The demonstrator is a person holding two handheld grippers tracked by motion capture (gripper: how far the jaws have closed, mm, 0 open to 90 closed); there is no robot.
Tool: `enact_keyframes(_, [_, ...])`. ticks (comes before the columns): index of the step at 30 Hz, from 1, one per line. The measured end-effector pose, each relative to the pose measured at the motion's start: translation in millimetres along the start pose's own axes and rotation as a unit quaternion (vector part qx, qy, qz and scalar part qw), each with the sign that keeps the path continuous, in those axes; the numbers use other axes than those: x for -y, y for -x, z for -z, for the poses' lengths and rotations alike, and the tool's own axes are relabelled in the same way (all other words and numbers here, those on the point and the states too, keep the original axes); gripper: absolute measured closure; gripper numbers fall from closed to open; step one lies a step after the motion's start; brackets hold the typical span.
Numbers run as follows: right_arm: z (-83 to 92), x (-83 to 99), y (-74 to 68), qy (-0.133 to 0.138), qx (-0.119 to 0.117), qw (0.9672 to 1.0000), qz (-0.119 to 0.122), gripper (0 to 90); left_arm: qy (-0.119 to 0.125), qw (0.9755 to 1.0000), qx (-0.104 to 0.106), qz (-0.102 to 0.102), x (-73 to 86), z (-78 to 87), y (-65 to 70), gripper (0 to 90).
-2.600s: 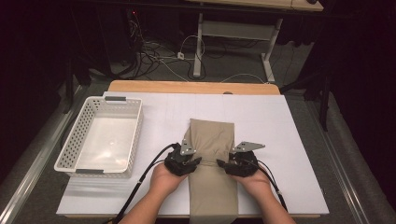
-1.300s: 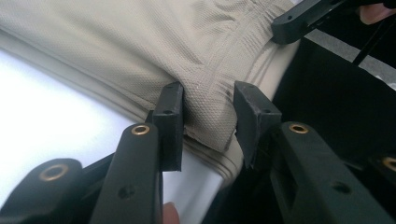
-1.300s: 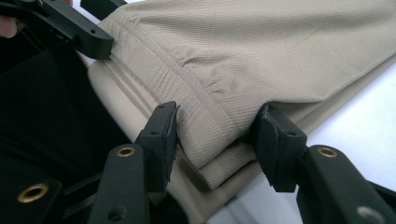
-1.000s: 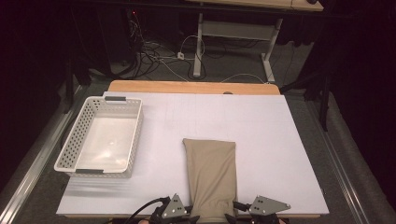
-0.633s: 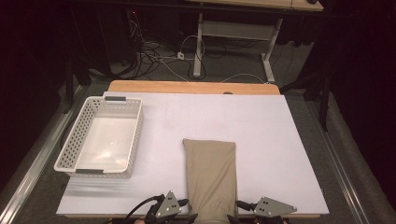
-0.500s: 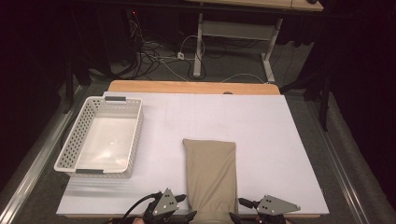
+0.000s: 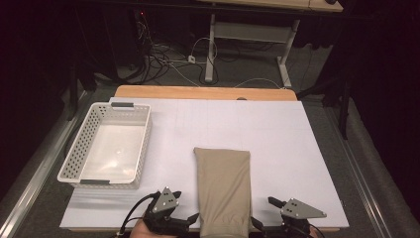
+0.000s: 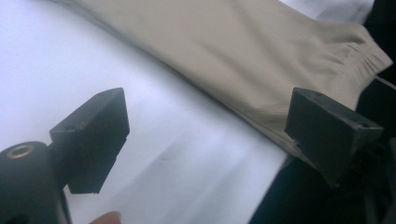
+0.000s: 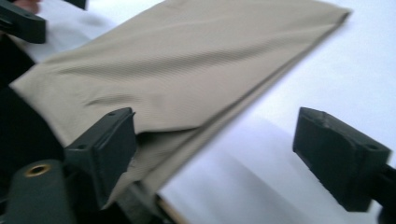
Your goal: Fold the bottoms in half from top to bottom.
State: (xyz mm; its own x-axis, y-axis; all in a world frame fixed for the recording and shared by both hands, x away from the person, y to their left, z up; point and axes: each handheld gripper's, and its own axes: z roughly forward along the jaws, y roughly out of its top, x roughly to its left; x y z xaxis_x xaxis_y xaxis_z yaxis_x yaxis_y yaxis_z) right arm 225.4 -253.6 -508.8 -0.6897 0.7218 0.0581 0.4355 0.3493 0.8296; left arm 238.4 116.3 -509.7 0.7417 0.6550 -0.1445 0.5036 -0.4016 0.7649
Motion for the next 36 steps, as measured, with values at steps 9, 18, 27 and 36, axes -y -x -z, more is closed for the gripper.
enact_keyframes(9, [3.9, -3.5, 15.7, 0.025, 0.053, 0.9981, -0.021, 0.0, 0.006, 0.9997, -0.016, 0.019, -4.6, -5.7, -12.1, 0.0])
enact_keyframes(18, [-11.3, -14.6, 24.0, 0.016, 0.064, 0.9976, -0.021, 0.0, 0.006, 0.9993, 0.002, 0.037, -21.7, -21.1, -29.5, 0.0])
enact_keyframes(27, [-61.2, -41.6, 52.9, -0.017, 0.069, 0.9963, -0.048, 5.0, -0.017, 0.9981, 0.003, 0.059, -52.0, -54.4, -53.2, 2.0])
enact_keyframes(36, [-100.3, -67.8, 71.5, -0.047, 0.061, 0.9956, -0.053, 21.6, -0.056, 0.995, -0.032, 0.076, -76.6, -88.9, -72.6, 2.0])
